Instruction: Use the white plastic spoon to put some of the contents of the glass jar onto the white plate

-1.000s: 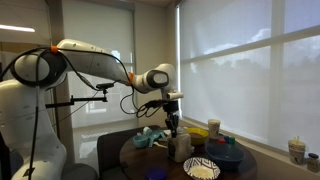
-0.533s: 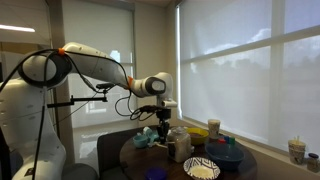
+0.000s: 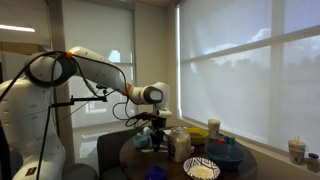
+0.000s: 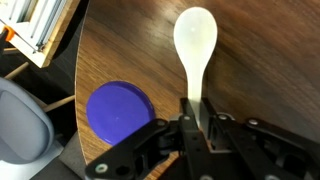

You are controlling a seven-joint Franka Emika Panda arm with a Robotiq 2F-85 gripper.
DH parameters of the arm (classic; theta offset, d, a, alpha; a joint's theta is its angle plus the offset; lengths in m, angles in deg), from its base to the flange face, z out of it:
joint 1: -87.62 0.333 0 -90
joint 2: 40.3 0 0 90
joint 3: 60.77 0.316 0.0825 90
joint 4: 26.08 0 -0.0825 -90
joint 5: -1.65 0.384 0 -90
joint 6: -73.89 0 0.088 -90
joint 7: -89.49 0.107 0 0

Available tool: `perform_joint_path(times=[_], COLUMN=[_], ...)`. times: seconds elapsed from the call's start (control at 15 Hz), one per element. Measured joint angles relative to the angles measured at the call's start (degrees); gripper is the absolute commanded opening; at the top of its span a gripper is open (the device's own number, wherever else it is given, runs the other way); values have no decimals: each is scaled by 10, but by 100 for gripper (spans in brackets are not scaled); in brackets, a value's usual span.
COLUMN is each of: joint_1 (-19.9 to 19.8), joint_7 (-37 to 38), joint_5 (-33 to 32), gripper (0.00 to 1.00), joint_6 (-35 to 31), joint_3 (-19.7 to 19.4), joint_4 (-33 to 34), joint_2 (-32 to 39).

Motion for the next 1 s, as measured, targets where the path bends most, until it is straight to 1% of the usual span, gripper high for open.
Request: perform_joint_path(times=[0.13, 0.4, 0.53, 0.6, 0.67, 0.73, 0.8, 0.87, 1.0], joint_1=[0, -1, -1, -1, 0, 0, 0, 0, 0], joint_7=[2, 2, 2, 2, 2, 2, 2, 2, 2], joint_5=[1, 7, 12, 14, 14, 14, 14, 14, 14], gripper=[3, 3, 3, 5, 38, 40, 45, 53, 66], joint_6=[-17, -82, -98, -102, -106, -107, -107, -107, -108], joint_3=[-1, -6, -7, -7, -7, -7, -7, -6, -6], joint_4=[-10, -34, -42, -45, -49, -52, -54, -55, -55], joint_2=[0, 0, 0, 0, 0, 0, 0, 0, 0])
